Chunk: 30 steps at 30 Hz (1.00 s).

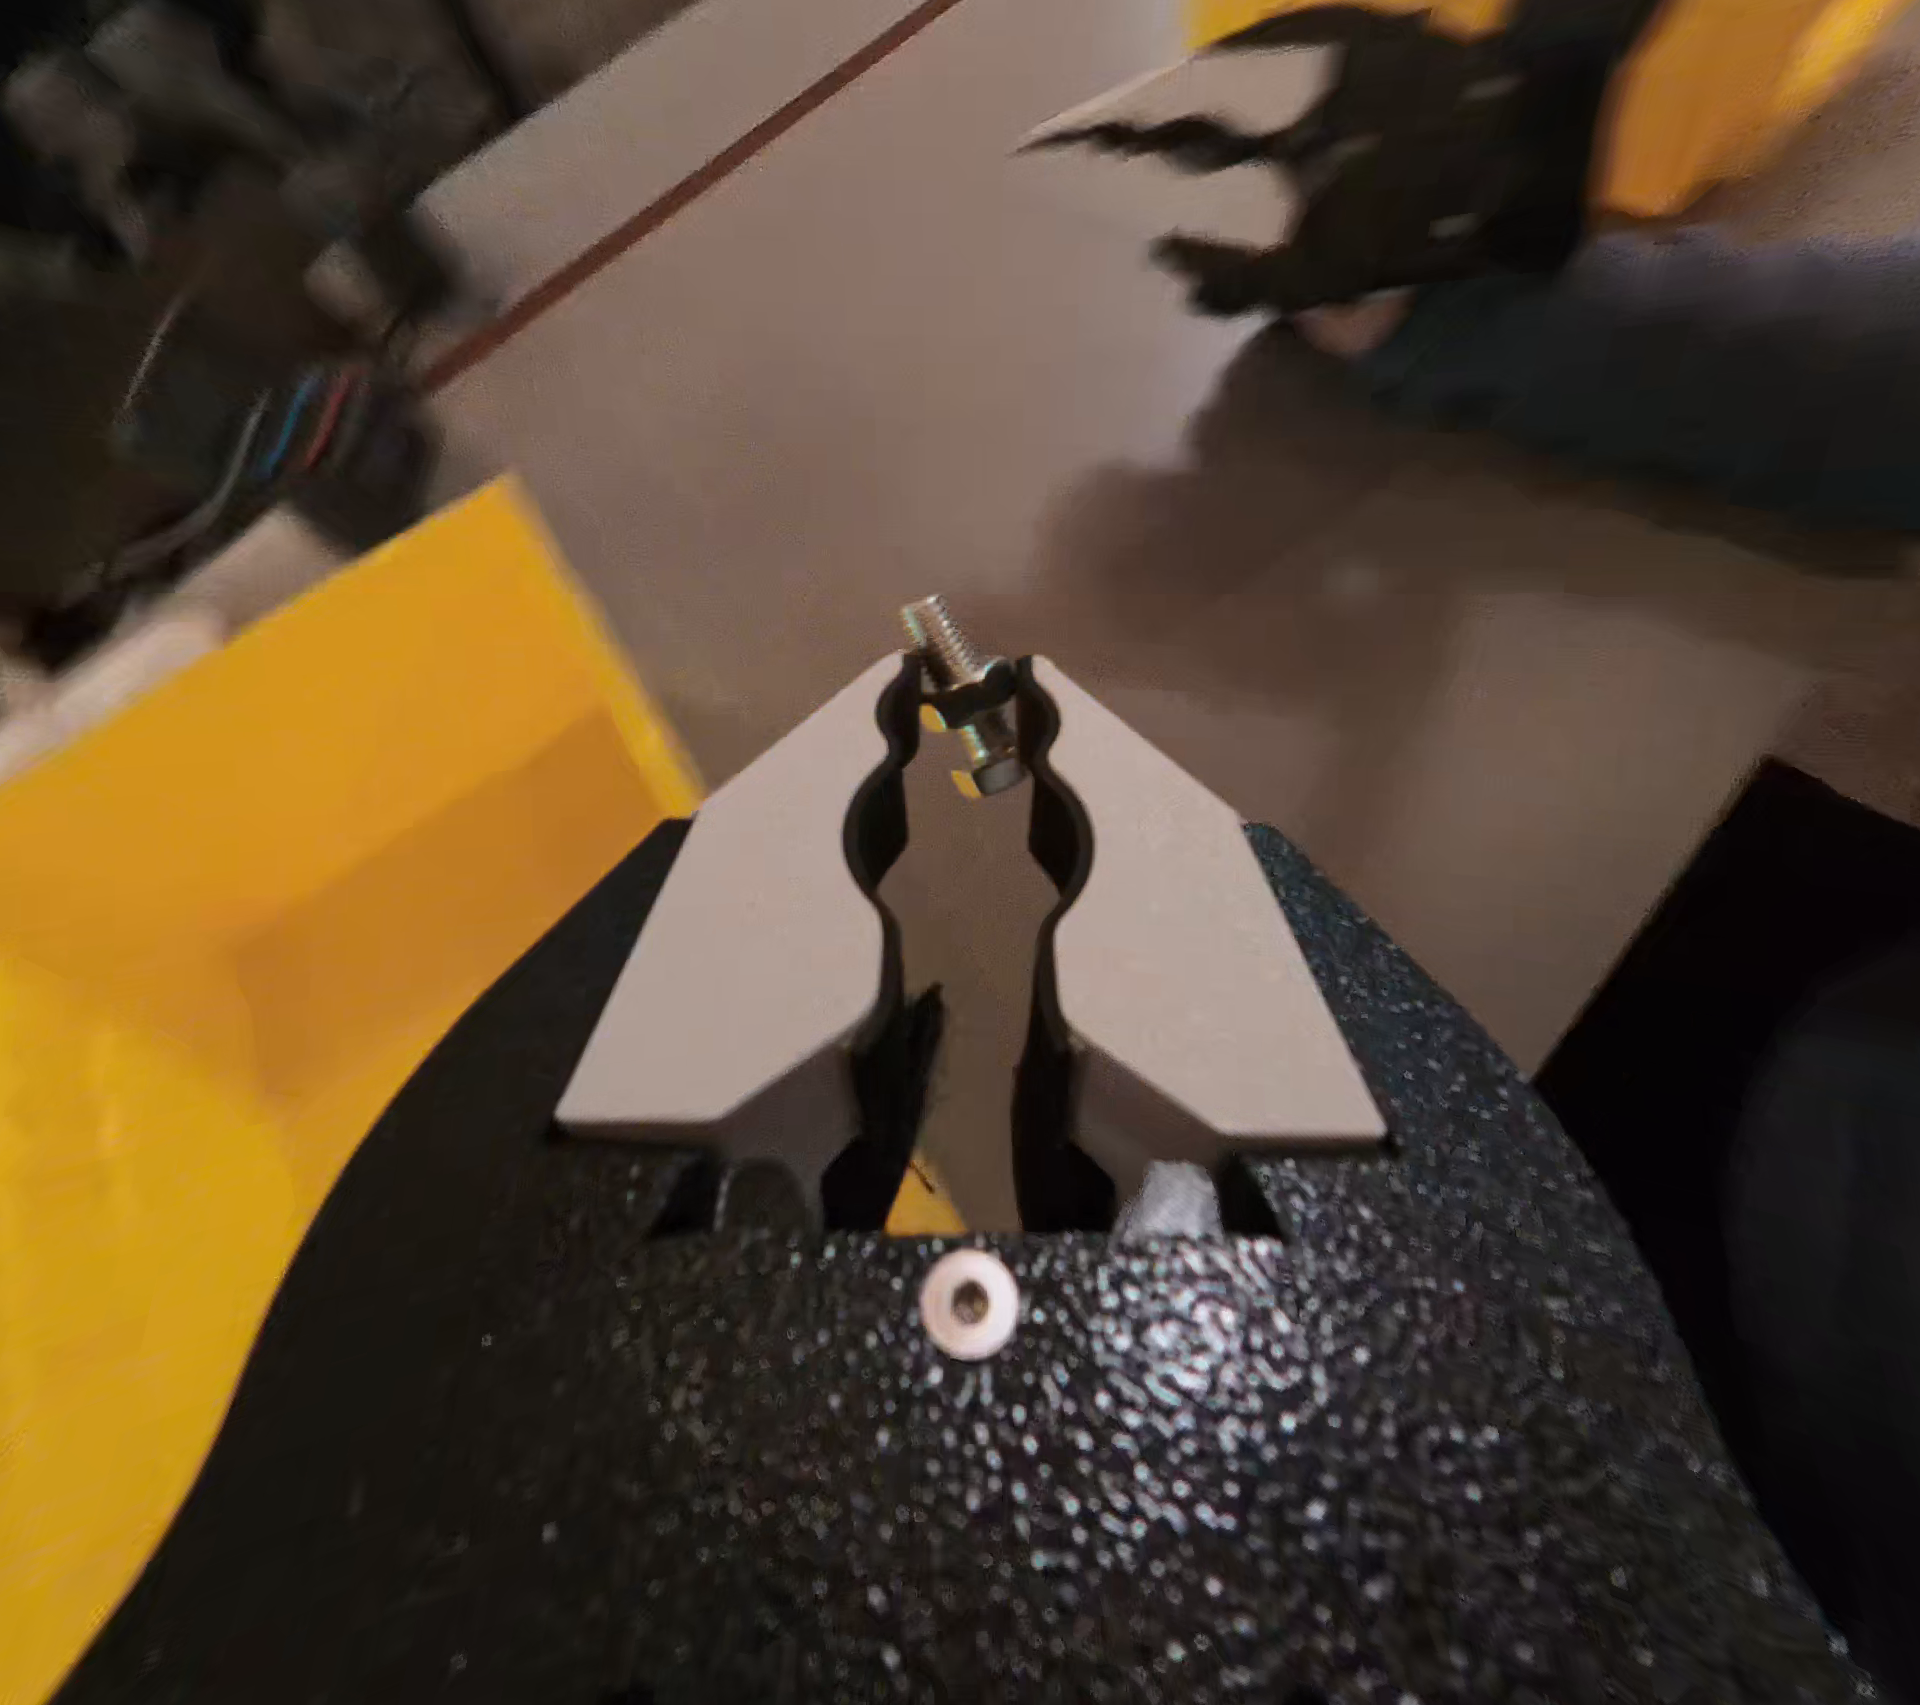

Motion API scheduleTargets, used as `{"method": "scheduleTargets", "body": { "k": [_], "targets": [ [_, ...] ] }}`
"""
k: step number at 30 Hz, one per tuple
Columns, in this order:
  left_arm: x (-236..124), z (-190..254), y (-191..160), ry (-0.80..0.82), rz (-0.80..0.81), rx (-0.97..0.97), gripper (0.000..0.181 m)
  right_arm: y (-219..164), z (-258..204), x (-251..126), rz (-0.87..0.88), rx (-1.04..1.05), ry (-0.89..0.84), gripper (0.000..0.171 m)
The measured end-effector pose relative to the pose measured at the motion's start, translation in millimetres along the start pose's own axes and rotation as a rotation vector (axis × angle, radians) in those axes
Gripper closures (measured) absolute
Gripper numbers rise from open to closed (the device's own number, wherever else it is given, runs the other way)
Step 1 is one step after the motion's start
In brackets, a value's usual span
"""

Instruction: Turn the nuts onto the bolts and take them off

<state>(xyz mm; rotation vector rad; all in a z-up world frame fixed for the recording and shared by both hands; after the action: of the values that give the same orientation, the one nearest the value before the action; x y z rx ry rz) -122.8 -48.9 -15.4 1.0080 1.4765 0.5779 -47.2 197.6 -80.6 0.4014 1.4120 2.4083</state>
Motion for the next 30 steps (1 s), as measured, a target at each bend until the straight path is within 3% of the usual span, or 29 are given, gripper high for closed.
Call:
{"method": "scheduleTargets", "body": {
  "k": [4,7,9,12,17,20,24,26,30],
  "targets": [
    [47,49,31,0.07,0.135,0.308,0.165,10,-8,-6,0.084,0.088,0.112,0.171],
    [80,58,36,0.17,0.35,0.368,0.165,27,-32,-17,0.157,0.257,0.389,0.168],
    [99,57,22,0.204,0.41,0.365,0.165,36,-48,-27,0.172,0.419,0.61,0.164],
    [122,54,-2,0.174,0.394,0.31,0.165,41,-56,-34,0.162,0.553,0.781,0.163],
    [130,49,-12,0.121,0.347,0.285,0.165,47,-77,-49,0.062,0.731,1.082,0.155],
    [132,51,-17,0.155,0.321,0.387,0.165,33,-90,-45,-0.105,0.656,1.063,0.155],
    [139,58,-22,0.175,0.262,0.513,0.165,33,-101,-54,-0.17,0.644,1.15,0.153],
    [139,60,-23,0.193,0.255,0.559,0.165,31,-102,-53,-0.184,0.652,1.147,0.16],
    [135,62,-18,0.217,0.285,0.508,0.165,34,-98,-53,-0.158,0.657,1.151,0.163]
  ]
}}
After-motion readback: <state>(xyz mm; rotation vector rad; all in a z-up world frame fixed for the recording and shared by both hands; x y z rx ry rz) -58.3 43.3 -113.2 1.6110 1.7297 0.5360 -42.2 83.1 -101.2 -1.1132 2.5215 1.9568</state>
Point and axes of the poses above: each gripper's, where its closed fingertips meet, x out along the fingers, y out of its top, z = x × y across the jaws, the point moved 3 cm from there along -x, back along the fingers, and after that the axes turned 2 degrees about x, right-handed, at the moved point
